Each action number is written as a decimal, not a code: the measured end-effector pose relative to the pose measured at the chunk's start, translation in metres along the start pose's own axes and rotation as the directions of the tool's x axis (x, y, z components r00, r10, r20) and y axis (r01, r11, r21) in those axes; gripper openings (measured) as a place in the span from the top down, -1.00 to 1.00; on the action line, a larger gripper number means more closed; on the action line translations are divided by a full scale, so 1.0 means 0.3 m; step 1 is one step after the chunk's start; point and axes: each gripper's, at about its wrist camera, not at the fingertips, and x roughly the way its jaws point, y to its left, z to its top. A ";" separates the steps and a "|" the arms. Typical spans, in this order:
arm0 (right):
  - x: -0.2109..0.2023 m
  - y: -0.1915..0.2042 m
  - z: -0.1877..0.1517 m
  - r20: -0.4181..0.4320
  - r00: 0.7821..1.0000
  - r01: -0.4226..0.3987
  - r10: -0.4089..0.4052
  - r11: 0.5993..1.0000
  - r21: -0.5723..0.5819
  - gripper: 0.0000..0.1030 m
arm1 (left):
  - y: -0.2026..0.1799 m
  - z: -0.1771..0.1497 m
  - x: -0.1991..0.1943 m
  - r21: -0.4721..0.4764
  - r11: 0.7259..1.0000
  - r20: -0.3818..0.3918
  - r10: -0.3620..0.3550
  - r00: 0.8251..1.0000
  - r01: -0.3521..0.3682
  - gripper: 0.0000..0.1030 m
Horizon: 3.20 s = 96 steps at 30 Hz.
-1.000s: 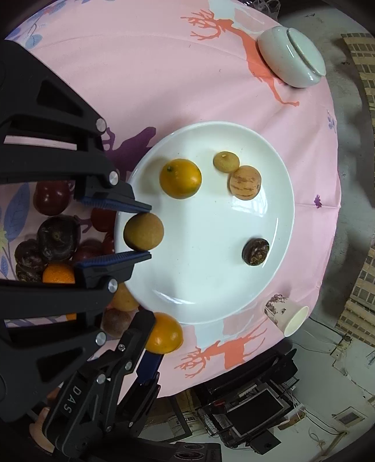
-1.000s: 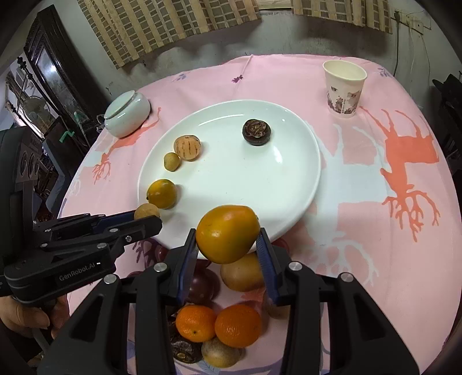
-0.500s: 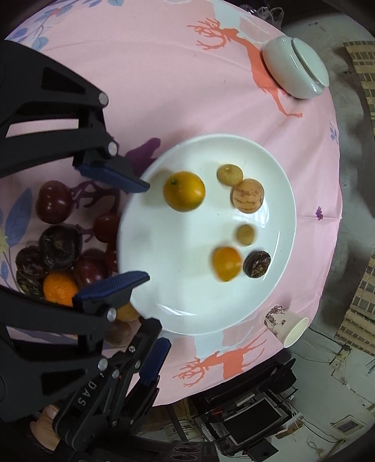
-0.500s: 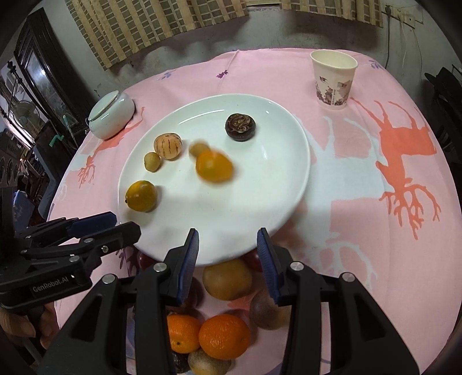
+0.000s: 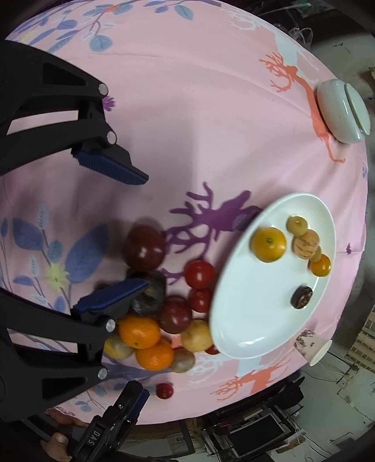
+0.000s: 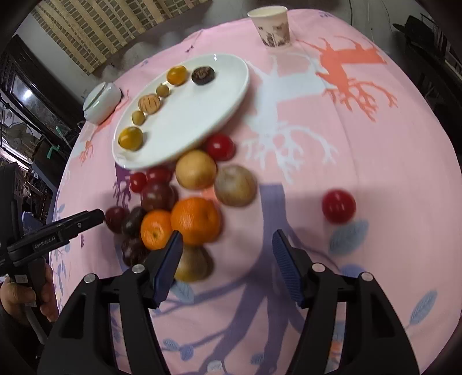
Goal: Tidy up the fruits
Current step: 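Move the left gripper to the dark red tomato and grasp it, then grasp the lone red tomato with the right gripper while the left holds the dark tomato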
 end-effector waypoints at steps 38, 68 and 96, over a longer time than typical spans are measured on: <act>0.029 -0.021 -0.085 -0.077 0.997 0.001 0.003 0.999 0.050 -0.27 | -0.042 -0.018 0.116 0.079 0.992 -0.071 0.109 0.991 -0.103 -0.48; 0.002 -0.046 -0.117 -0.086 0.996 0.045 -0.039 0.996 0.077 -0.27 | -0.009 -0.053 0.090 0.001 1.000 -0.068 -0.021 0.997 0.021 0.27; 0.066 -0.181 0.086 0.015 0.965 0.260 -0.261 0.965 0.033 0.14 | 0.001 -0.087 0.045 0.009 0.999 -0.064 -0.034 0.997 0.035 0.27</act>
